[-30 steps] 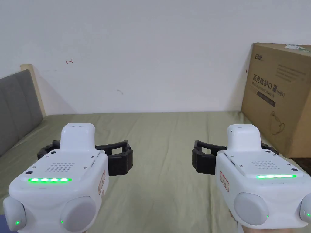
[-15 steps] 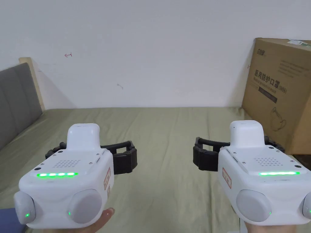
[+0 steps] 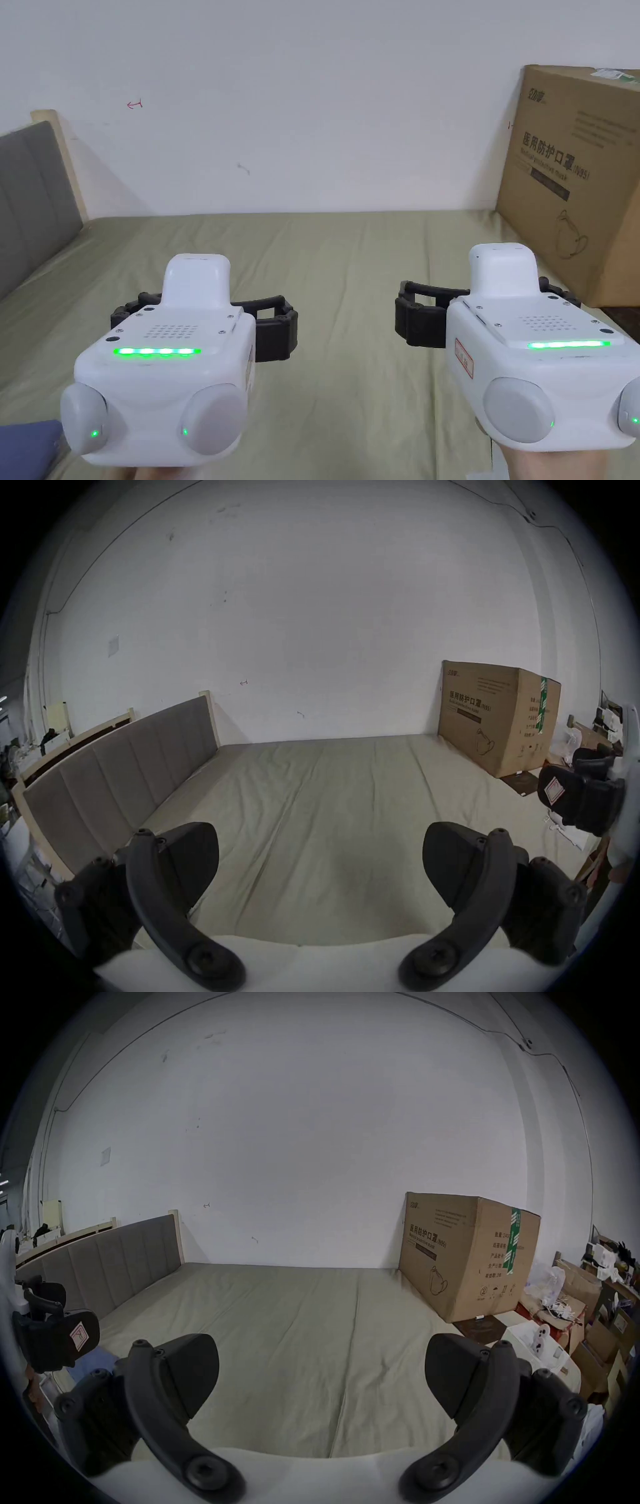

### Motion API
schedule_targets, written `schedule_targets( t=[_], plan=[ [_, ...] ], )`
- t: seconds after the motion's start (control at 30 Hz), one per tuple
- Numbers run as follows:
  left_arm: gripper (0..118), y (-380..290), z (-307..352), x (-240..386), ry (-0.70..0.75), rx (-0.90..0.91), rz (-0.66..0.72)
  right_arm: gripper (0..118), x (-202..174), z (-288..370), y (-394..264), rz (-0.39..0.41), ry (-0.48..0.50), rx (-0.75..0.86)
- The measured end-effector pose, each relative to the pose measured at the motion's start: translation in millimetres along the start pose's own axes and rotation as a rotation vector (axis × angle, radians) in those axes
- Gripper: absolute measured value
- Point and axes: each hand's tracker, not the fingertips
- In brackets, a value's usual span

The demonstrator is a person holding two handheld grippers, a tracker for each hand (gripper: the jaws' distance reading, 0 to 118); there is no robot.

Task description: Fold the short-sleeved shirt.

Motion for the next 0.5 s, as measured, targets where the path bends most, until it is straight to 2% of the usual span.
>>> schedule_targets(
  t=[0.5],
  plan=[
    [118,1.2,-3.8,2.1,0.03,0.012,-0.036,117,2.5,-3.9,-0.1,-0.018,0.026,-0.022]
  ],
)
